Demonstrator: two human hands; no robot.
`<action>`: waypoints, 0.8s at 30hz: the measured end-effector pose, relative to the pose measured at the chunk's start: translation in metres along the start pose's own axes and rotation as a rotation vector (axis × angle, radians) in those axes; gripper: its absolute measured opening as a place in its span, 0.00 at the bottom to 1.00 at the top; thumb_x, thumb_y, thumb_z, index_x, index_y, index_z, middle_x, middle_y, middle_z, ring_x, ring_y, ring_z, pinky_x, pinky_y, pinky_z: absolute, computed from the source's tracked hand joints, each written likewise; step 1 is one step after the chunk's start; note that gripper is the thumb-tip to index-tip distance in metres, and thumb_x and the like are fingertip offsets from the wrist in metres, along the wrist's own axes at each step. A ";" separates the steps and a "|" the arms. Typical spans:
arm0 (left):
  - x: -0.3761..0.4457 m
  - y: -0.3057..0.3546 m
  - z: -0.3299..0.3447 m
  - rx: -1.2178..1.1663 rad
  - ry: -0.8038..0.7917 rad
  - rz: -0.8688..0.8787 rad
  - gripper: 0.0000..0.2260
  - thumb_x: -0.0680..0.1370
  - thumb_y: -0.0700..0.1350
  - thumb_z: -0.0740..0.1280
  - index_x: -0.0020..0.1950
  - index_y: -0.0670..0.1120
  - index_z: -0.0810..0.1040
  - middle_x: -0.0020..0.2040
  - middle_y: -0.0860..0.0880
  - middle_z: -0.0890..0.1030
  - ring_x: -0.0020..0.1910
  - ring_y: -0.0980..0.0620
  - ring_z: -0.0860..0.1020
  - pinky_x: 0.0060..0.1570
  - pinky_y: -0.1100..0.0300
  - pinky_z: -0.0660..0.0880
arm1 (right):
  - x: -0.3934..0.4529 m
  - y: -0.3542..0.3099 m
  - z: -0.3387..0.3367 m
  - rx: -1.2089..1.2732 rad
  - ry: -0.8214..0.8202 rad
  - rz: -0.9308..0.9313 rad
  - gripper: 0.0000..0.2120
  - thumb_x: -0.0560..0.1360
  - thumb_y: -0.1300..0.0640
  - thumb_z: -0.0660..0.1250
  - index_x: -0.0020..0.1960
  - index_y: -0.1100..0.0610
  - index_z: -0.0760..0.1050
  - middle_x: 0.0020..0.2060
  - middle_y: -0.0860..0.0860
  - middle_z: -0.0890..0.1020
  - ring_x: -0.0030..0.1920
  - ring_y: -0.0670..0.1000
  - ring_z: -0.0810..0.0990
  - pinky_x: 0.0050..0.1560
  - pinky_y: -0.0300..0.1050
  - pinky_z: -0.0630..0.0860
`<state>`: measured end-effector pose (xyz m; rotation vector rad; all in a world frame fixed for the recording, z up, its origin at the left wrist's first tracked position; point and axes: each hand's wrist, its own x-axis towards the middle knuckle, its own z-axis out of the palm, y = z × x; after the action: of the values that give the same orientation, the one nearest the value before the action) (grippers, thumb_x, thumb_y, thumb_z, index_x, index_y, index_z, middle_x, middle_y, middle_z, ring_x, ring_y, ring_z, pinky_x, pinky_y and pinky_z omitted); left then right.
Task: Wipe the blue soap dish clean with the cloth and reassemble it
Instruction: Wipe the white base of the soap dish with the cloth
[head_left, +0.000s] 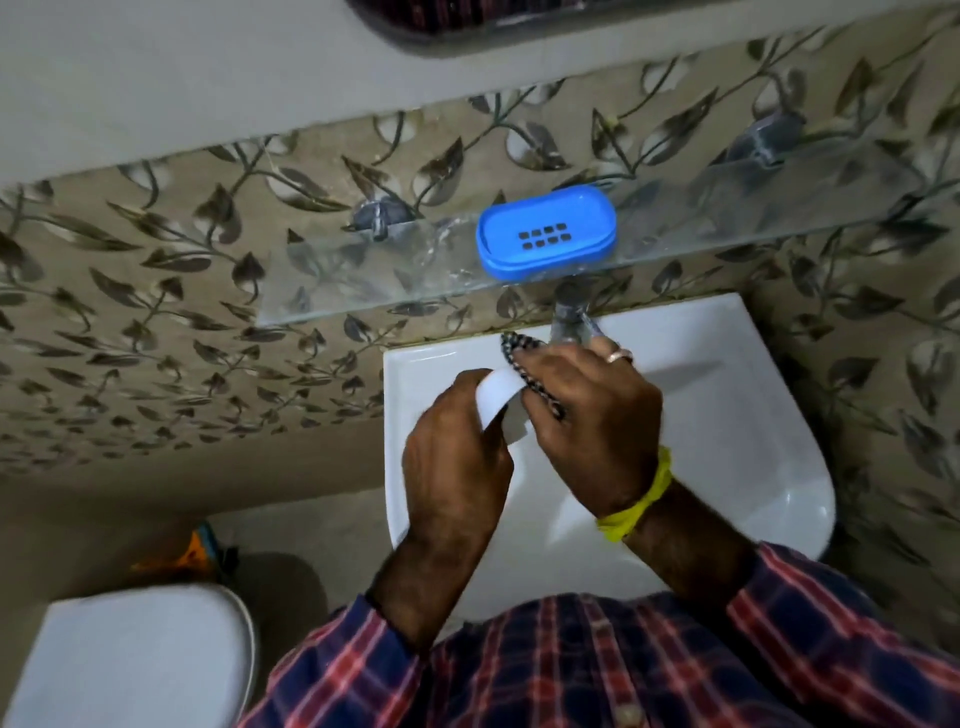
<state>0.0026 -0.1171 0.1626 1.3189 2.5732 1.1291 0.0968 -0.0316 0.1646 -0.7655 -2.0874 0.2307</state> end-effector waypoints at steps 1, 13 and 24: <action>0.004 0.005 -0.003 0.054 0.005 -0.039 0.09 0.77 0.46 0.70 0.57 0.47 0.82 0.50 0.44 0.86 0.49 0.39 0.82 0.47 0.54 0.76 | 0.001 -0.004 -0.001 -0.003 0.009 -0.026 0.12 0.70 0.64 0.70 0.53 0.59 0.84 0.48 0.53 0.86 0.50 0.52 0.79 0.54 0.47 0.76; 0.002 -0.007 -0.004 -0.308 0.174 -0.039 0.02 0.75 0.39 0.72 0.45 0.45 0.85 0.38 0.55 0.82 0.38 0.58 0.80 0.40 0.62 0.77 | -0.014 -0.005 -0.006 0.047 -0.004 0.045 0.15 0.70 0.68 0.67 0.53 0.58 0.84 0.51 0.52 0.86 0.49 0.56 0.82 0.54 0.47 0.76; 0.005 -0.011 -0.023 -0.135 0.038 -0.150 0.11 0.73 0.46 0.76 0.53 0.54 0.81 0.45 0.54 0.86 0.43 0.50 0.83 0.44 0.54 0.80 | -0.003 0.009 -0.004 -0.067 -0.033 0.064 0.12 0.70 0.66 0.70 0.51 0.56 0.84 0.45 0.51 0.86 0.42 0.59 0.80 0.46 0.47 0.75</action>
<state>-0.0158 -0.1313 0.1743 1.0676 2.5204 1.2856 0.1050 -0.0267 0.1616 -0.8751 -2.1125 0.2108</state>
